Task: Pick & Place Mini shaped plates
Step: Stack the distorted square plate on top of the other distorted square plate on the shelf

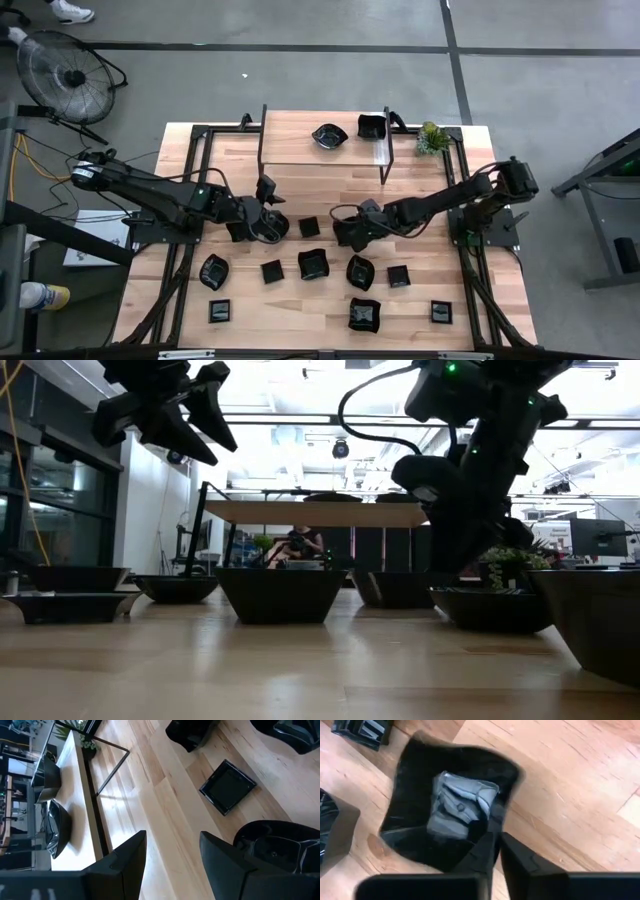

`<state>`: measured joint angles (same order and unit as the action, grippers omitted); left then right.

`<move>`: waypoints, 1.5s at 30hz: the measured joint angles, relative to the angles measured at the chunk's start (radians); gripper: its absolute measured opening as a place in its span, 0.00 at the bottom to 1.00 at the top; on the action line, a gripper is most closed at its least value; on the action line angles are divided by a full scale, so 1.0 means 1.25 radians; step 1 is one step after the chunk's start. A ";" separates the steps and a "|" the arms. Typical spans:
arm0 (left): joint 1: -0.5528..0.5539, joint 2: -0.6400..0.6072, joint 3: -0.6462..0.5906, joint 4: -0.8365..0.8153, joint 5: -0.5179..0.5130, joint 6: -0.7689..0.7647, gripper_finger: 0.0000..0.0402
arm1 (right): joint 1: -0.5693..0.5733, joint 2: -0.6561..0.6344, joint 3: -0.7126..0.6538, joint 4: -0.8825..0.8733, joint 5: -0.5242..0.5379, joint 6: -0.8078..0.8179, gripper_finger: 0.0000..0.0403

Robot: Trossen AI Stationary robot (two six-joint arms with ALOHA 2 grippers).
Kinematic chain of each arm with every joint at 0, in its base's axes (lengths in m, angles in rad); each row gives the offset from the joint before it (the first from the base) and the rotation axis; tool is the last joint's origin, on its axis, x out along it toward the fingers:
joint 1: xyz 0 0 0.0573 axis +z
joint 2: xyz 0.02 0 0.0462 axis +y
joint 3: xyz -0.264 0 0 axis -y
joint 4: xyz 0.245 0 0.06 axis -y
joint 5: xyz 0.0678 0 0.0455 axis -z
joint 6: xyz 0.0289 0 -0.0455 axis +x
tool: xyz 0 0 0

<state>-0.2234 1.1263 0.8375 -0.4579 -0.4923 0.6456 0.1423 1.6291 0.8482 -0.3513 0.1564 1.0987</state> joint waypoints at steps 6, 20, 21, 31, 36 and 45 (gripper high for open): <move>0.000 0.000 0.000 0.028 0.000 0.001 0.44 | -0.003 -0.002 0.001 0.002 -0.011 -0.030 0.01; 0.000 0.000 0.000 0.031 0.001 0.003 0.44 | -0.091 -0.263 0.001 -0.114 -0.002 -0.144 0.00; 0.000 0.000 0.000 0.033 -0.001 0.003 0.44 | -0.113 -0.297 0.001 -0.129 0.006 -0.157 0.00; 0.000 0.000 0.000 0.035 -0.038 0.003 0.44 | -0.385 -0.537 0.001 -0.125 -0.025 -0.299 0.00; 0.000 0.000 0.000 0.036 -0.040 0.004 0.44 | -0.496 -0.548 0.001 -0.075 -0.127 -0.320 0.00; 0.000 0.000 0.000 0.054 -0.042 0.031 0.44 | -0.603 -0.436 0.158 -0.107 -0.213 -0.368 0.00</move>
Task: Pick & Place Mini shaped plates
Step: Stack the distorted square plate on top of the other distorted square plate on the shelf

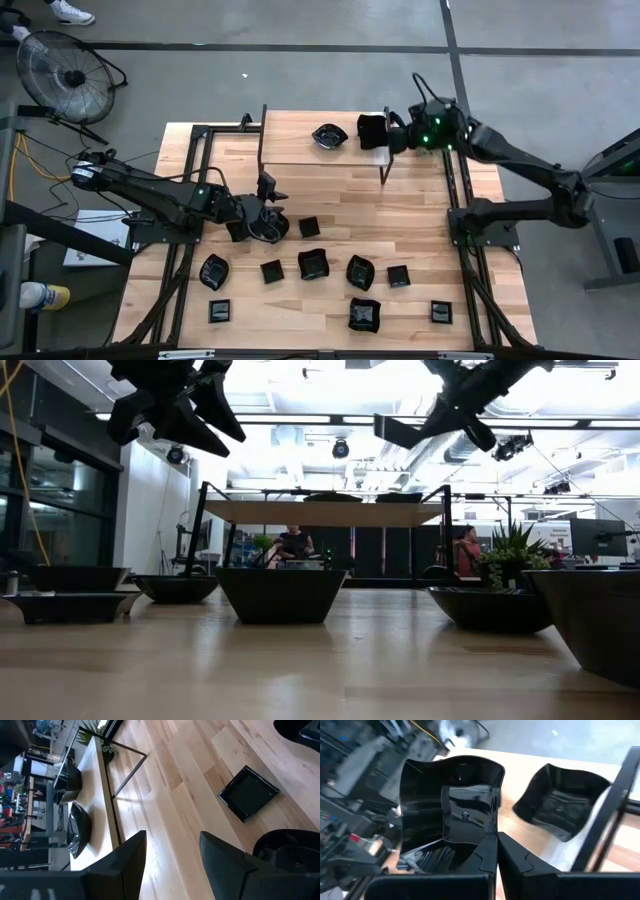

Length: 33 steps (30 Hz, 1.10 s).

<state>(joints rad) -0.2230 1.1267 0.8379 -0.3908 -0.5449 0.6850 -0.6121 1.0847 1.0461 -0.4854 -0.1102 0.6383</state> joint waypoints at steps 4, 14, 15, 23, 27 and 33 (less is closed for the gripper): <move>0.000 0.000 0.000 0.000 -0.009 0.001 0.44 | -0.038 0.085 0.132 -0.132 -0.004 -0.011 0.00; 0.000 0.000 0.000 -0.009 -0.010 0.001 0.44 | -0.095 0.281 0.338 -0.297 0.002 0.020 0.00; 0.000 0.000 0.000 -0.009 -0.010 0.001 0.44 | -0.100 0.295 0.339 -0.297 0.003 0.029 0.00; 0.000 0.000 0.000 -0.019 0.014 -0.027 0.44 | -0.133 0.364 0.339 -0.303 0.020 0.086 0.00; 0.000 0.000 0.000 -0.020 0.032 -0.054 0.44 | -0.136 0.352 0.339 -0.315 0.027 0.090 0.00; 0.000 0.000 0.000 -0.019 0.031 -0.085 0.44 | -0.128 0.342 0.339 -0.372 0.044 0.098 0.00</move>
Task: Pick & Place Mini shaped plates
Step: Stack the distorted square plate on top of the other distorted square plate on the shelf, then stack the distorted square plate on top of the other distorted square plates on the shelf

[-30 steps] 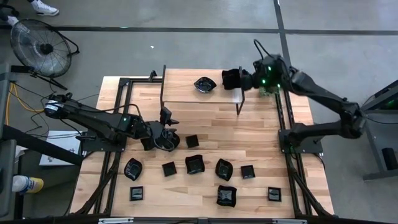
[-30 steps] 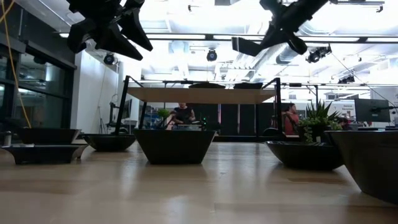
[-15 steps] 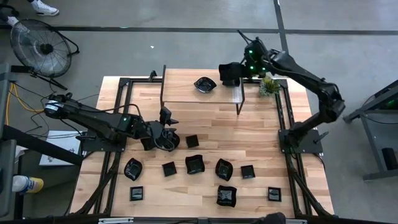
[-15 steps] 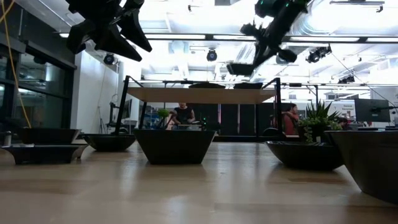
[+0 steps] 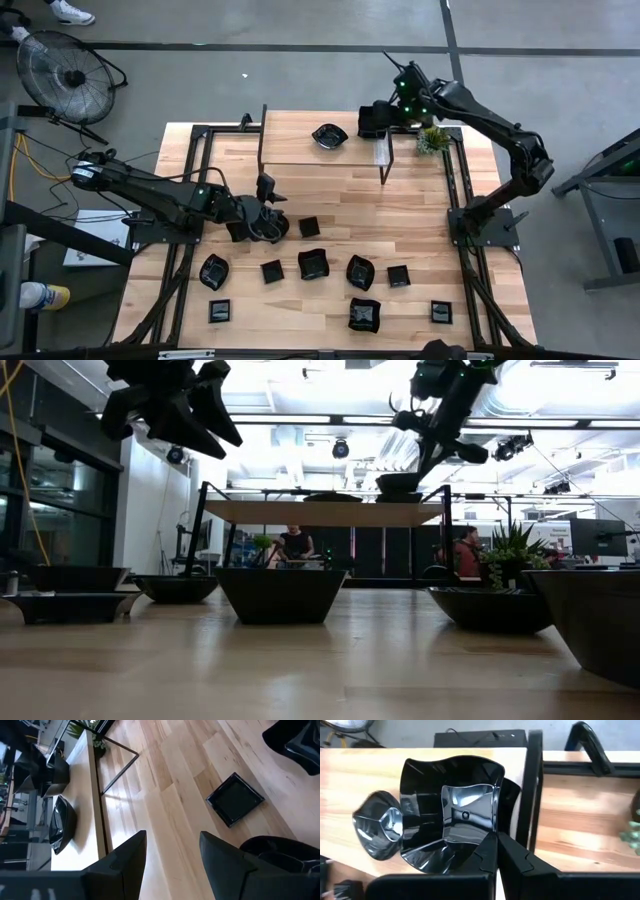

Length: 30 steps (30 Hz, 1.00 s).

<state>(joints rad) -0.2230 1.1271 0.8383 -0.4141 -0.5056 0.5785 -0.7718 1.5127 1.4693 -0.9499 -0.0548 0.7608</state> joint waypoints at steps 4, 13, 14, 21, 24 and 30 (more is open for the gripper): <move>0.000 0.000 0.000 0.000 0.000 -0.006 0.44 | 0.012 0.000 0.000 0.001 0.032 0.017 0.00; 0.000 0.000 0.000 -0.005 0.000 -0.009 0.44 | 0.018 -0.001 0.000 0.005 0.036 0.019 0.04; 0.000 0.000 0.000 -0.005 0.000 -0.009 0.44 | 0.018 -0.001 0.000 0.005 0.036 0.016 0.04; 0.000 0.000 0.000 -0.005 0.005 -0.013 0.44 | 0.018 -0.001 0.000 0.010 0.015 -0.028 0.09; 0.000 0.000 0.000 -0.005 0.008 -0.020 0.44 | 0.018 -0.001 0.000 0.008 0.015 -0.043 0.12; 0.000 0.000 0.000 -0.005 0.016 -0.029 0.44 | 0.018 -0.002 0.000 0.007 0.014 -0.072 0.18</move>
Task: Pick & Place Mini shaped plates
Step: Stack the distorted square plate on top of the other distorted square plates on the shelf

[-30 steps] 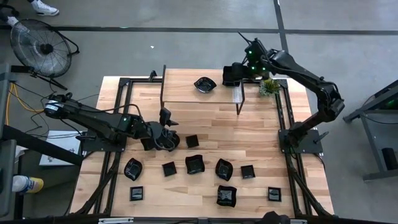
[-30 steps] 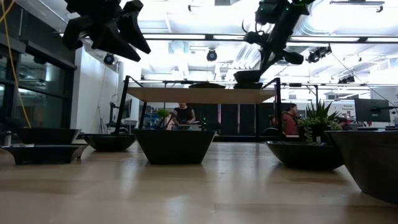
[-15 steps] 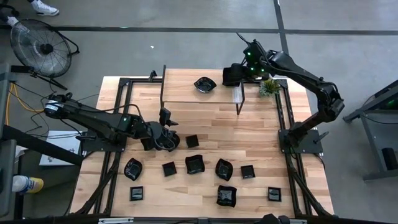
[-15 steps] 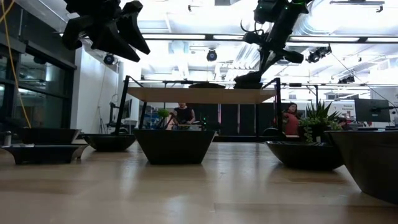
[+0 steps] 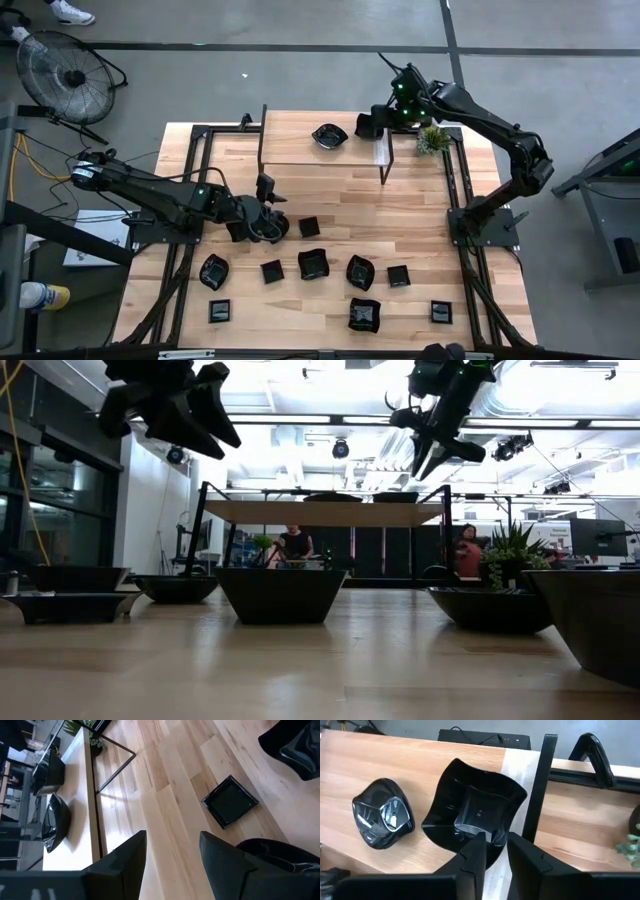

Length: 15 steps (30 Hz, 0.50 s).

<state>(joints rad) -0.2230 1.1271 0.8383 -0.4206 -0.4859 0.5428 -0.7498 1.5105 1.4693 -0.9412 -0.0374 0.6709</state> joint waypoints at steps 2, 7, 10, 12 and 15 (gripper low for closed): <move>0.000 0.000 0.000 0.000 0.002 -0.007 0.44 | -0.003 -0.009 0.000 -0.004 -0.008 -0.034 0.20; 0.000 0.000 0.000 0.000 0.026 -0.028 0.44 | -0.001 -0.068 0.000 -0.010 -0.017 -0.137 0.23; 0.000 0.000 0.000 0.000 0.031 -0.041 0.44 | 0.008 -0.113 0.000 -0.027 -0.015 -0.185 0.23; 0.000 0.000 0.000 0.000 0.031 -0.048 0.44 | 0.021 -0.146 0.000 -0.045 -0.006 -0.213 0.22; 0.000 0.000 0.000 0.000 0.032 -0.069 0.44 | 0.050 -0.189 0.000 -0.089 0.026 -0.251 0.22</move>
<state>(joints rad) -0.2230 1.1271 0.8383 -0.4206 -0.4465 0.4564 -0.6873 1.2739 1.4693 -1.0521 -0.0051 0.3576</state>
